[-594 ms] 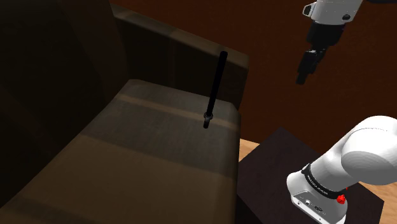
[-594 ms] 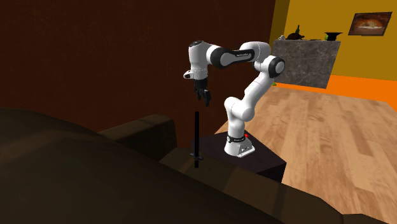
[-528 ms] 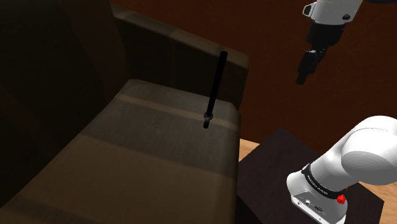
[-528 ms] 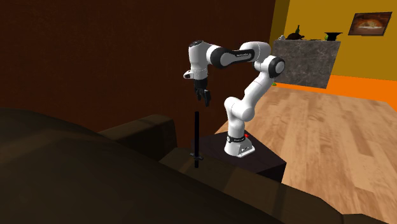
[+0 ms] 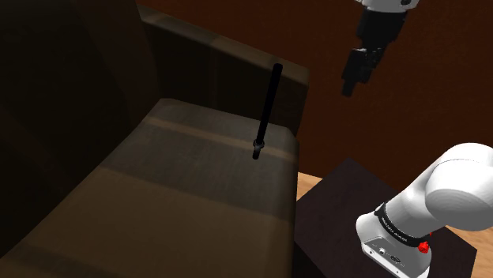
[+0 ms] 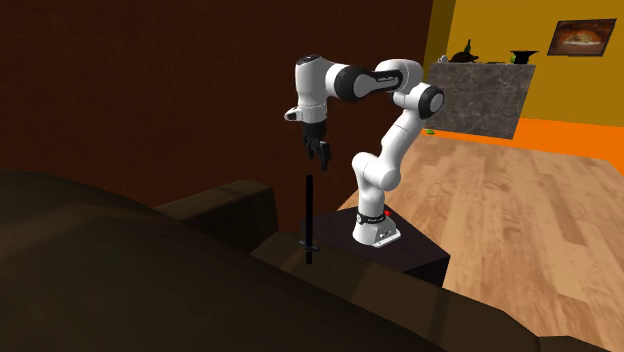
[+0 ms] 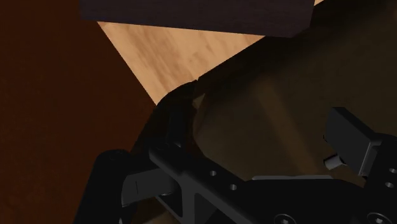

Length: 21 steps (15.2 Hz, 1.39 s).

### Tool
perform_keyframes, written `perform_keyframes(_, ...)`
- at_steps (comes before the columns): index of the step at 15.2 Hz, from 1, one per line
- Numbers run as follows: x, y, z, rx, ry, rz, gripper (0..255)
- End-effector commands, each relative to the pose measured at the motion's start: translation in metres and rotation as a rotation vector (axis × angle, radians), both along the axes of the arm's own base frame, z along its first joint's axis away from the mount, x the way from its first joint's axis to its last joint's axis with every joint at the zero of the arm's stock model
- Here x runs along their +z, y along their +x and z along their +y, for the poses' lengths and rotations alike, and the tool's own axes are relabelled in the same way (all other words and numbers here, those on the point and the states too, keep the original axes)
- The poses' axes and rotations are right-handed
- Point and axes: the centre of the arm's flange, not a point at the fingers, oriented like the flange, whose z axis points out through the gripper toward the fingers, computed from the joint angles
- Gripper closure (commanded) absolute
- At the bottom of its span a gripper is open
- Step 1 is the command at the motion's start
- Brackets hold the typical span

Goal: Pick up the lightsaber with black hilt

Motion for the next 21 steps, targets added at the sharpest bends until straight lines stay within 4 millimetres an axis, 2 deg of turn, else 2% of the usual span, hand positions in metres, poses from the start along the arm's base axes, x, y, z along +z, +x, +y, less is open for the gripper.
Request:
perform_keyframes(1, 0.009, 0.01, 0.021, -0.004, 0.006, -0.013, 0)
perform_keyframes(15, 0.073, 0.078, 0.168, -0.028, 0.043, -0.103, 0)
perform_keyframes(16, 0.075, 0.081, 0.173, -0.029, 0.045, -0.106, 0)
perform_keyframes(21, 0.049, 0.081, 0.173, -0.029, 0.045, -0.106, 0)
